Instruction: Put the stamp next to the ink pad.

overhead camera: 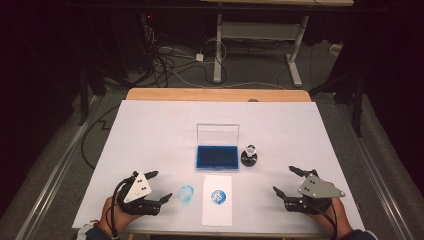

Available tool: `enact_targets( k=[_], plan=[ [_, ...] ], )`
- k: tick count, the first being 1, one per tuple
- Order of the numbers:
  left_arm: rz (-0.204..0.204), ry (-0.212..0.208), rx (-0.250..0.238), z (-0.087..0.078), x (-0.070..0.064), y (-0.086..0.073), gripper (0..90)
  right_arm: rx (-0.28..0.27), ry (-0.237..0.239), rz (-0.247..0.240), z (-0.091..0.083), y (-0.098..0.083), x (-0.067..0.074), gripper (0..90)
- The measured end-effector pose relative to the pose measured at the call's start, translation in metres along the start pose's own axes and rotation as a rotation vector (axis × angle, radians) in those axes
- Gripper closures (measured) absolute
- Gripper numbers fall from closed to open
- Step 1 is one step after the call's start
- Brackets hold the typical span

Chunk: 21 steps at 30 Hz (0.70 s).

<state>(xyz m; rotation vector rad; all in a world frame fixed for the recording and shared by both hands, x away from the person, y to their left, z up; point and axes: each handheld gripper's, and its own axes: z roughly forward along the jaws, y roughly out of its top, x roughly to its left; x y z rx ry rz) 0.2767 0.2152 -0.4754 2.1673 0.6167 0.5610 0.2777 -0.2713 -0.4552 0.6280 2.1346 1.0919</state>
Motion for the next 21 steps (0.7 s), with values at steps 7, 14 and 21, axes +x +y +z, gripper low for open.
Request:
enact_targets(
  k=[7, 14, 21],
  plan=[
    [0.006, 0.004, 0.004, 0.001, -0.003, 0.002, 17.4, -0.026, 0.026, -0.006, -0.008, -0.005, 0.005, 20.6],
    [0.023, 0.001, 0.015, 0.001, -0.005, 0.001, 17.4, -0.045, 0.034, -0.014, -0.011, -0.004, 0.008, 20.6],
    [0.024, -0.005, 0.011, 0.000, -0.005, 0.001, 17.4, -0.047, 0.031, -0.026, -0.013, -0.001, 0.011, 20.6]
  ],
)
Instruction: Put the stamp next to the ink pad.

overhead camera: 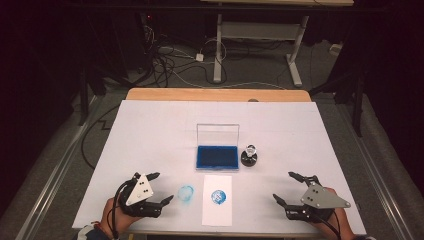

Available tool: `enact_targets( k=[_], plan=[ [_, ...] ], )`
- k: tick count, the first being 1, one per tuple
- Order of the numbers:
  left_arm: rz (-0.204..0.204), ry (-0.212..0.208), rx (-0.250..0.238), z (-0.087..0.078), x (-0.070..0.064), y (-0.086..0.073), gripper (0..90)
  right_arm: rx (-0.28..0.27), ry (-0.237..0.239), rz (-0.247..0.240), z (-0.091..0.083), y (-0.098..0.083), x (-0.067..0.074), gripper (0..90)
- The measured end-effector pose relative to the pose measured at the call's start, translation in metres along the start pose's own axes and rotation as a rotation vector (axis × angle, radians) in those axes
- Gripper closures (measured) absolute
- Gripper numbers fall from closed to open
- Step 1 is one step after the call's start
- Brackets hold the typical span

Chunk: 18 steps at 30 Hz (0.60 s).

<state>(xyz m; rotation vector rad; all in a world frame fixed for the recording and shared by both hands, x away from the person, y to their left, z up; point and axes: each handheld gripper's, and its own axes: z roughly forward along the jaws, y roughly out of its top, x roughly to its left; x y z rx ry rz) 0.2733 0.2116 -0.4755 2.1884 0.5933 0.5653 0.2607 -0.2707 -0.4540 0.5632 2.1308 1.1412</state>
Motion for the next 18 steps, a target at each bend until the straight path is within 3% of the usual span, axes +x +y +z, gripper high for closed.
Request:
enact_targets(
  k=[18],
  plan=[
    [0.004, -0.002, 0.005, 0.0011, -0.0005, 0.0001, 17.4, 0.002, 0.003, 0.000, 0.0013, 0.0001, -0.0006, 20.5]
  ],
)
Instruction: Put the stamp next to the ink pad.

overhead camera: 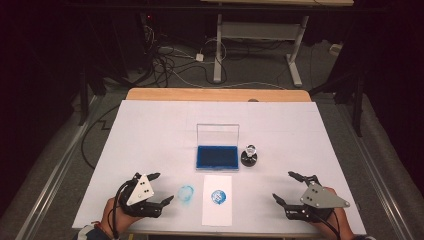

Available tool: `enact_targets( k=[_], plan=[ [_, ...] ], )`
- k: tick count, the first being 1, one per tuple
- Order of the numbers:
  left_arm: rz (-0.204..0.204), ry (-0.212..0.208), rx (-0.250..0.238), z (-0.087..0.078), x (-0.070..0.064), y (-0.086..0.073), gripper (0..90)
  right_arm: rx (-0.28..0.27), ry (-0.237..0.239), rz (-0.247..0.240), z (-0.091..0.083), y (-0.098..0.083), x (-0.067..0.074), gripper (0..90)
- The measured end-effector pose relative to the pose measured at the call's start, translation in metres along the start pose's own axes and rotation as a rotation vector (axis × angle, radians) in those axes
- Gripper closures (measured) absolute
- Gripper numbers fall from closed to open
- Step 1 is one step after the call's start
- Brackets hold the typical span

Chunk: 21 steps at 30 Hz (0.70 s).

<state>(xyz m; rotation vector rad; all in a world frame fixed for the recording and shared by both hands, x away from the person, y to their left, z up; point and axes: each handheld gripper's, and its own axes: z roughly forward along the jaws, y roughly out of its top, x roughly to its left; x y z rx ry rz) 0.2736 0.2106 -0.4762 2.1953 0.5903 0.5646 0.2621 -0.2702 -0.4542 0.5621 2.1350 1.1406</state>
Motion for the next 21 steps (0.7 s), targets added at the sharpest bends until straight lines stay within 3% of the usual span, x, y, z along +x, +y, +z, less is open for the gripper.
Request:
enact_targets(
  k=[21],
  plan=[
    [0.003, -0.003, 0.005, 0.0020, 0.0001, 0.0014, 17.4, -0.003, 0.005, 0.003, -0.0002, -0.0011, -0.0012, 20.5]
  ],
)
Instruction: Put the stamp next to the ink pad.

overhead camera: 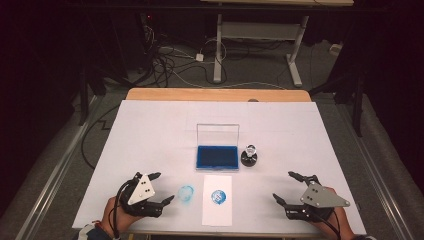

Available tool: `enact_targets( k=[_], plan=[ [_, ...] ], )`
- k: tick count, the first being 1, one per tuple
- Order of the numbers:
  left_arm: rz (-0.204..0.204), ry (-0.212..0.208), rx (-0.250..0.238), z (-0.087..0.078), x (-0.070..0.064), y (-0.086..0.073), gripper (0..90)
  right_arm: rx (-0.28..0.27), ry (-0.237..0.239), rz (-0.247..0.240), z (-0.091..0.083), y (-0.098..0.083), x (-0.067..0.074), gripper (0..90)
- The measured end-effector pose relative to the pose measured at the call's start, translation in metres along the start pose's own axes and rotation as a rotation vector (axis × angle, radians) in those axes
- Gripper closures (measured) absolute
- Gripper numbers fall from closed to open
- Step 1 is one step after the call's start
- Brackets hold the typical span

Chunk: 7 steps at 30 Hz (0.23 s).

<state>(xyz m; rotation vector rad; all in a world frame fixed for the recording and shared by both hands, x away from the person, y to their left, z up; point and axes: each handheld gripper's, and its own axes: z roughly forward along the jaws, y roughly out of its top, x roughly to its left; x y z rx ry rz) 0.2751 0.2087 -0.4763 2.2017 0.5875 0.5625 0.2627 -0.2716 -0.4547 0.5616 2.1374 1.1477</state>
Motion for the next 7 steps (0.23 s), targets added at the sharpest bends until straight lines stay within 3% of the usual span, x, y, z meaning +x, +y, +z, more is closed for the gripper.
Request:
enact_targets(
  k=[7],
  plan=[
    [-0.001, 0.000, -0.003, 0.0001, 0.0004, 0.0004, 17.4, -0.004, -0.001, 0.005, 0.0004, 0.0003, -0.0003, 20.5]
  ],
)
